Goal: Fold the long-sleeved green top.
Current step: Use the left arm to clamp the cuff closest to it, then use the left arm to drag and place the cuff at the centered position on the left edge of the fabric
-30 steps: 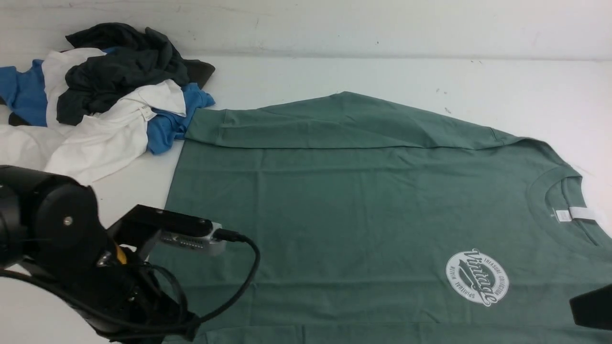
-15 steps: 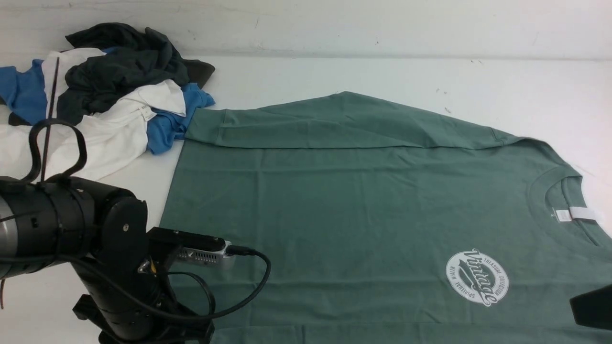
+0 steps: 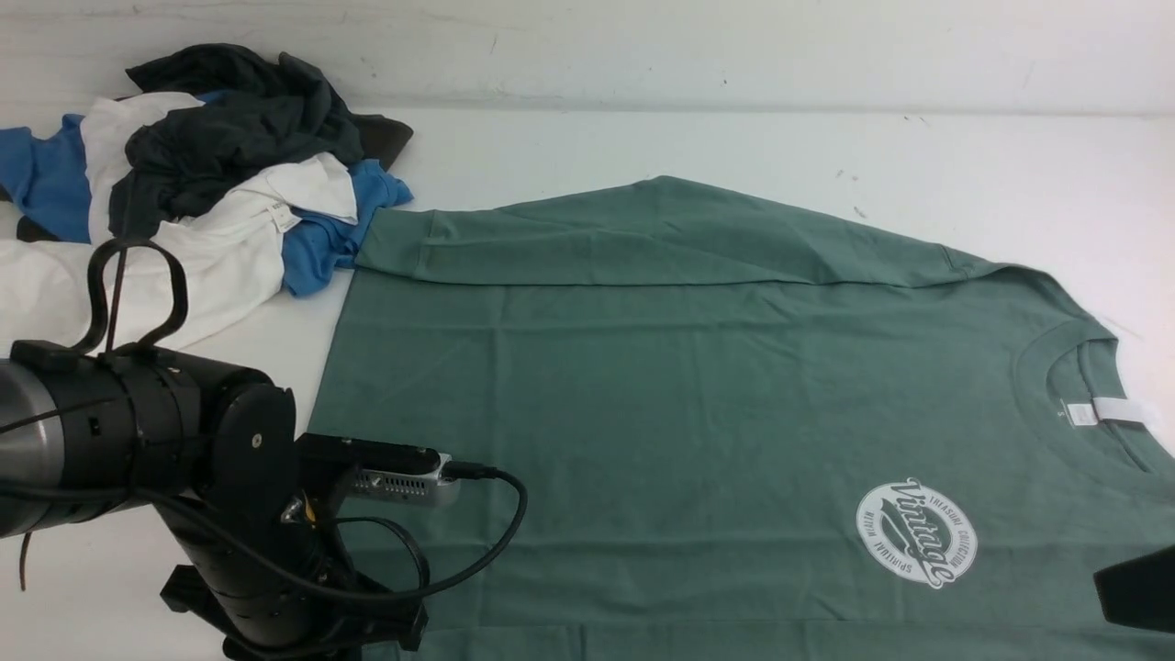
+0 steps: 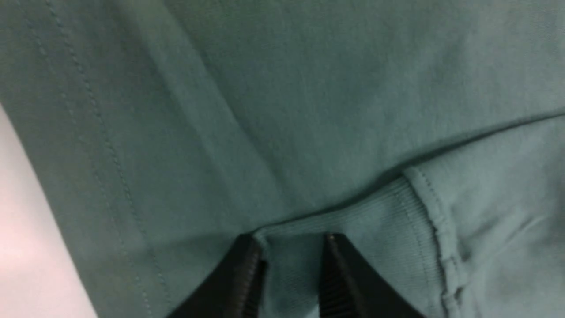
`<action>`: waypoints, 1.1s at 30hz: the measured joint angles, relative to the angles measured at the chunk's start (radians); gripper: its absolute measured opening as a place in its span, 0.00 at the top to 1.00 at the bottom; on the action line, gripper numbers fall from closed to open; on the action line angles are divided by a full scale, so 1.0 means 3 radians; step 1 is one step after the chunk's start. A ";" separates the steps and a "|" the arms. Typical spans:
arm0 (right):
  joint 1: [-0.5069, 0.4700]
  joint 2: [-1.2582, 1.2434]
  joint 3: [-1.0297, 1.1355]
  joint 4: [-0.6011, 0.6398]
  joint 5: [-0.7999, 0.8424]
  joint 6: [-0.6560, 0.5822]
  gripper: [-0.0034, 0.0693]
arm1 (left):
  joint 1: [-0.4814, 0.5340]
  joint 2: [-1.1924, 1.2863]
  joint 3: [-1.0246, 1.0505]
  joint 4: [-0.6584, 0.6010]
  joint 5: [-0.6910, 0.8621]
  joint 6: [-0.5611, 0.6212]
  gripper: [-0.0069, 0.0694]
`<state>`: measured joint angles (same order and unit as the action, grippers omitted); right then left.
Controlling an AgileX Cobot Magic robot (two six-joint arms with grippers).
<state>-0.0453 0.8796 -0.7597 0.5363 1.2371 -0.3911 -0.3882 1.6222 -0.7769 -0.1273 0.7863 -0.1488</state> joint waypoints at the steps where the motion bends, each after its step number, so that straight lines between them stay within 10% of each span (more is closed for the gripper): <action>1: 0.0000 0.0000 0.0000 0.0000 0.0000 0.0000 0.97 | 0.0000 0.0010 0.0000 0.0002 0.0003 0.0000 0.73; 7: 0.0000 0.0000 0.0000 0.0003 0.0000 0.0000 0.97 | 0.0000 0.0000 -0.0028 0.0002 0.0074 0.0056 0.90; 33: 0.0000 0.0000 0.0000 0.0010 -0.0098 -0.0004 0.97 | 0.0105 0.0015 -0.2626 0.0462 0.0798 0.0442 0.90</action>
<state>-0.0453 0.8796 -0.7597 0.5393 1.2076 -0.3922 -0.3568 1.6267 -1.5648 0.0113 1.0258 -0.0162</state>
